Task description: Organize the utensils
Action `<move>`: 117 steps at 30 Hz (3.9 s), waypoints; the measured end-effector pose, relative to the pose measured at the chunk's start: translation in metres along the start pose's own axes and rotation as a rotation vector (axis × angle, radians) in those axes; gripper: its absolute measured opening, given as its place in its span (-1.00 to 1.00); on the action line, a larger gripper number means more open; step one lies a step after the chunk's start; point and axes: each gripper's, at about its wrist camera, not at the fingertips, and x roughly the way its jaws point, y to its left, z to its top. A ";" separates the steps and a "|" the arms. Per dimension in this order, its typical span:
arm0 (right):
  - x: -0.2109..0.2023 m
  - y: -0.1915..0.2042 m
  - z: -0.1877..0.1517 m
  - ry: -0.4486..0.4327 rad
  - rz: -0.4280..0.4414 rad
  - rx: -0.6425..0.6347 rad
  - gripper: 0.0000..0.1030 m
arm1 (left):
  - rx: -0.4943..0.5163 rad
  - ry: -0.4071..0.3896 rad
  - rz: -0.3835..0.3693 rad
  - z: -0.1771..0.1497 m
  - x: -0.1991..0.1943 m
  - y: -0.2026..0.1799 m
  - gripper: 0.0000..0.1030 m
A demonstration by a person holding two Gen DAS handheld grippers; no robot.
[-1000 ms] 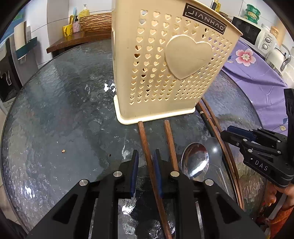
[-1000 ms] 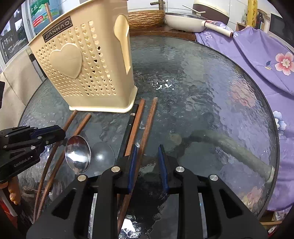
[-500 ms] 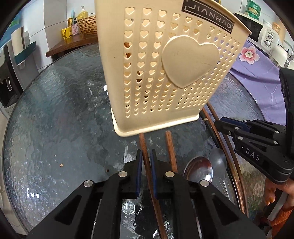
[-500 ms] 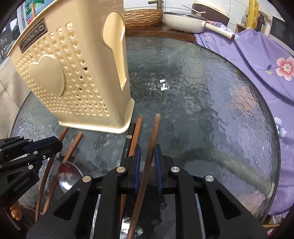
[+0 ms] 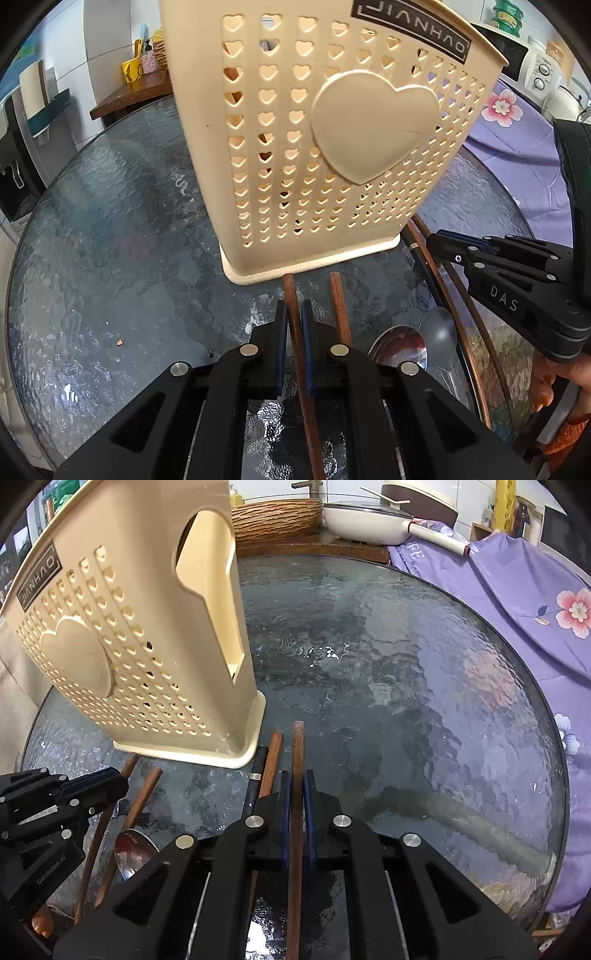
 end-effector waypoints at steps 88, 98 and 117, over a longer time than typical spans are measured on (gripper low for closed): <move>-0.261 -0.001 0.024 -0.499 0.285 -0.117 -0.85 | 0.084 -0.496 -0.182 0.043 -0.230 -0.019 -0.87; -0.312 0.012 0.098 -0.604 0.307 -0.137 -0.85 | 0.099 -0.631 -0.128 0.103 -0.291 -0.023 -0.87; -0.205 0.034 0.142 -0.501 0.227 -0.086 -0.85 | -0.015 -0.515 -0.012 0.154 -0.207 0.006 -0.87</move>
